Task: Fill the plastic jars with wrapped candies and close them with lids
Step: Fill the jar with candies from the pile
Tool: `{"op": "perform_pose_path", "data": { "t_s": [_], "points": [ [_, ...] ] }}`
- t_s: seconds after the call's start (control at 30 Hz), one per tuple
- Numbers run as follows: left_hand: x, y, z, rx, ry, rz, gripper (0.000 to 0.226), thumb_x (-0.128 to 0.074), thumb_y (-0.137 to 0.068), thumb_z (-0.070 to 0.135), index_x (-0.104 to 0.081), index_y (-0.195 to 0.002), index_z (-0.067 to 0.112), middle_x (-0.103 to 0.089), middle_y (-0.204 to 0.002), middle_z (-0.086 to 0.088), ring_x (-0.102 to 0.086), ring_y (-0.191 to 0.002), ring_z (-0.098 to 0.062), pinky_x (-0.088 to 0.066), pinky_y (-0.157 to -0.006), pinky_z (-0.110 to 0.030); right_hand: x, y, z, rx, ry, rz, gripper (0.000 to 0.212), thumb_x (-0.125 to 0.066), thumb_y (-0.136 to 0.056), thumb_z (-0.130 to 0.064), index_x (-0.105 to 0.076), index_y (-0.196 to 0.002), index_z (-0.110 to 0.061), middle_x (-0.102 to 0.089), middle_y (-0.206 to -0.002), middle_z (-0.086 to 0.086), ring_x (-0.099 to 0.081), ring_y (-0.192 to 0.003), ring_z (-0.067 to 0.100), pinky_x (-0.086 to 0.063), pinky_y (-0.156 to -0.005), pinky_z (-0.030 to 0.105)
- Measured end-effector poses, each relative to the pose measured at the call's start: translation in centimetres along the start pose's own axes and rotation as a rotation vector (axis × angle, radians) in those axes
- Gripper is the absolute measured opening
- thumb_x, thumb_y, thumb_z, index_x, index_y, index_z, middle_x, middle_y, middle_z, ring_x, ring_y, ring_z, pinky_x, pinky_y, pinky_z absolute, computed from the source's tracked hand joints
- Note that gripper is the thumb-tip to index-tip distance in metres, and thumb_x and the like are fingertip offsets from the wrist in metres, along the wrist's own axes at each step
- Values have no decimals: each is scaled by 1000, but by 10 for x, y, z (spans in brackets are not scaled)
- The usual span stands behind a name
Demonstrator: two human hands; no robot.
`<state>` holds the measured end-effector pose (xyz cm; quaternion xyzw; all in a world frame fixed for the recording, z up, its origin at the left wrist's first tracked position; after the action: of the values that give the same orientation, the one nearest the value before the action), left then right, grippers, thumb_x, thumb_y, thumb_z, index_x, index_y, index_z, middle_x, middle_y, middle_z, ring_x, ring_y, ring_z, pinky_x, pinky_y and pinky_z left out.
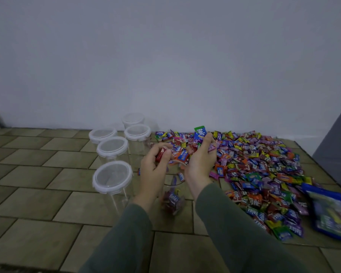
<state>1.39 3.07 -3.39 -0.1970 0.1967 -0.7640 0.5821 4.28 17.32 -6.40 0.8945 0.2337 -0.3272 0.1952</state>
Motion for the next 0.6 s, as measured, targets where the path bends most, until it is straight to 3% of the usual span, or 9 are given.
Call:
{"op": "perform_pose_path", "data": {
  "t_s": [0.1, 0.17, 0.3, 0.4, 0.5, 0.6],
  "points": [
    [0, 5, -4, -10, 34, -40, 30, -55, -86, 37, -73, -97, 17, -74, -91, 0, -67, -89, -12, -48, -79, -23, 0, 1, 0, 1, -2, -6, 40, -55, -90, -53, -60, -112, -19, -66, -117, 9, -65, -108, 32, -55, -84, 55],
    [-2, 8, -3, -20, 80, -64, 38, -54, -86, 35, -72, -107, 9, -74, -103, -1, -68, -100, -14, -49, -84, -23, -1, 2, 1, 4, 9, -25, 39, -55, -90, -54, -60, -112, -22, -67, -116, 7, -65, -107, 30, -55, -85, 55],
    [-3, 14, -8, -2, 286, -72, 47, -51, -90, 30, -54, -133, 11, -60, -134, -7, -53, -129, -21, -44, -103, -27, -3, 2, 2, -10, 42, -65, 24, -55, -89, -55, -58, -100, -34, -66, -118, 2, -65, -108, 27, -55, -86, 54],
    [-2, 20, -17, 26, 409, -33, 56, -48, -95, 28, -37, -147, 8, -48, -146, -7, -43, -137, -18, -38, -110, -28, -4, 3, 1, -27, 51, -77, 16, -55, -90, -54, -55, -95, -39, -65, -117, 0, -64, -108, 26, -55, -88, 52],
    [0, 24, -33, 76, 390, 81, 48, -36, -100, 33, -38, -146, 16, -51, -144, -5, -48, -133, -17, -42, -106, -29, -4, 5, 0, -53, 74, -81, 18, -54, -90, -53, -57, -96, -36, -66, -112, -1, -65, -107, 27, -53, -89, 55],
    [-7, 26, -67, 377, 450, 166, 46, -24, -105, 43, -60, -121, 19, -72, -108, -7, -67, -95, -21, -47, -88, -42, -8, 6, -1, -83, 70, -135, 22, -55, -92, -49, -59, -98, -28, -68, -102, 4, -66, -94, 28, -52, -90, 55]
  ]
}}
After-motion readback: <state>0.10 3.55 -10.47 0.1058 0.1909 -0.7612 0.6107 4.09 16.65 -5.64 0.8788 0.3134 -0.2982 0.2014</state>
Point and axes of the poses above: each hand's wrist, its own y-axis away from the middle knuckle, its own x-axis out of the back of the hand, z = x × y, the point moved 7 cm from there along -y, towards the middle knuckle
